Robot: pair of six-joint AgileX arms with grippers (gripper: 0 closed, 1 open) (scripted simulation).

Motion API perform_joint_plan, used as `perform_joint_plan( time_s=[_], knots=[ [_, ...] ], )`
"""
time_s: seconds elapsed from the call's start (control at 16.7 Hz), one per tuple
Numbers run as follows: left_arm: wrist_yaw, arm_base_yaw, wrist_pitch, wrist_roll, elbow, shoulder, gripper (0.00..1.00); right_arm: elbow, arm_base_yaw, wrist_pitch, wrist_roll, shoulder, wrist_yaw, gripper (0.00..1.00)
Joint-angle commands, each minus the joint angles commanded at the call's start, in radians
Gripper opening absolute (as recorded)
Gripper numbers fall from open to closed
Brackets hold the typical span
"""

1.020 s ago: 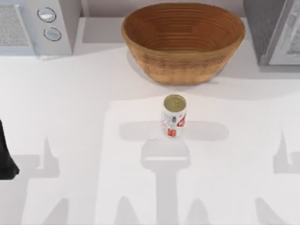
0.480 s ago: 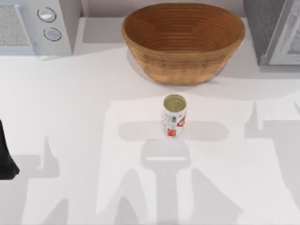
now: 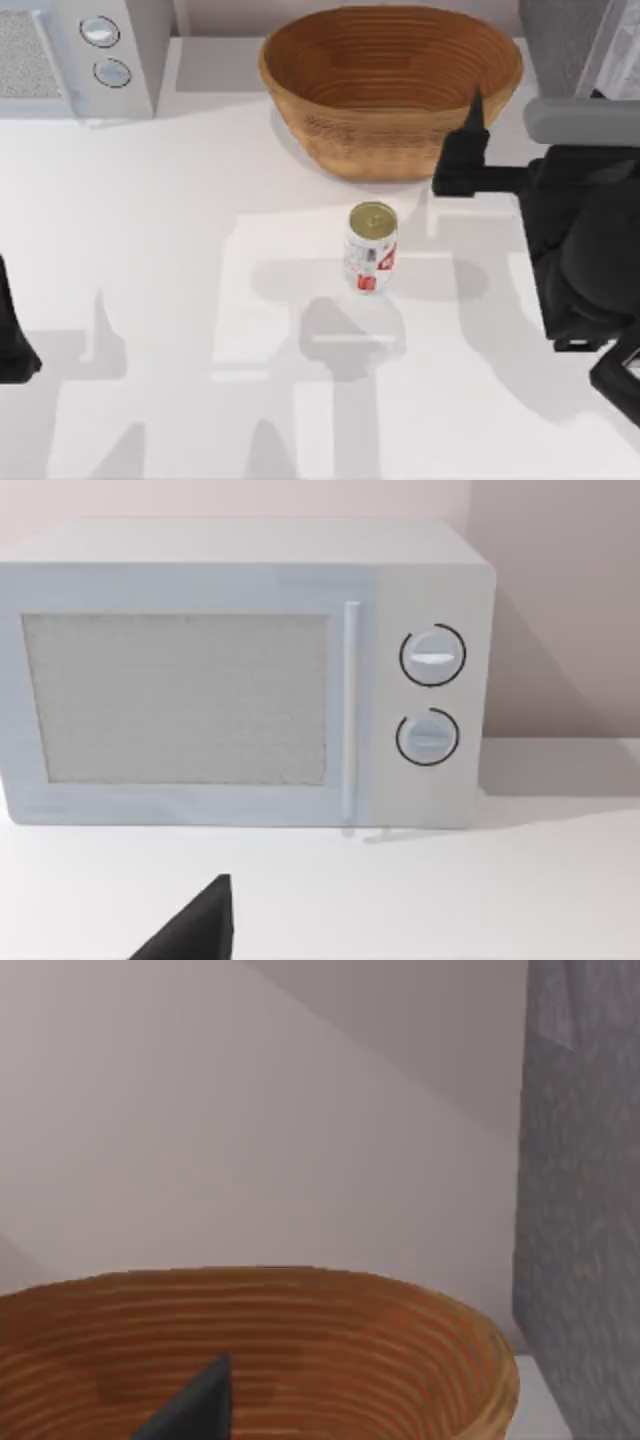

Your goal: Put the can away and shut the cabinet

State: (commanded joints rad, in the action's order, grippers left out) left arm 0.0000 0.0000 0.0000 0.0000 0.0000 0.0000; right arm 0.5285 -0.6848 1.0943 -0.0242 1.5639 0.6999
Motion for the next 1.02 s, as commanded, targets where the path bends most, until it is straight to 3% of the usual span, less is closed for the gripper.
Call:
perform_joint_plan(
  time_s=[0.54, 1.02],
  knots=[
    [0.0, 0.0, 0.0, 0.0, 0.0, 0.0, 1.0, 0.232, -0.291, 0.487, 0.008, 0.774, 0.31, 1.0],
    [0.0, 0.0, 0.0, 0.0, 0.0, 0.0, 1.0, 0.275, -0.342, 0.579, 0.014, 0.918, 0.366, 1.0]
  ],
)
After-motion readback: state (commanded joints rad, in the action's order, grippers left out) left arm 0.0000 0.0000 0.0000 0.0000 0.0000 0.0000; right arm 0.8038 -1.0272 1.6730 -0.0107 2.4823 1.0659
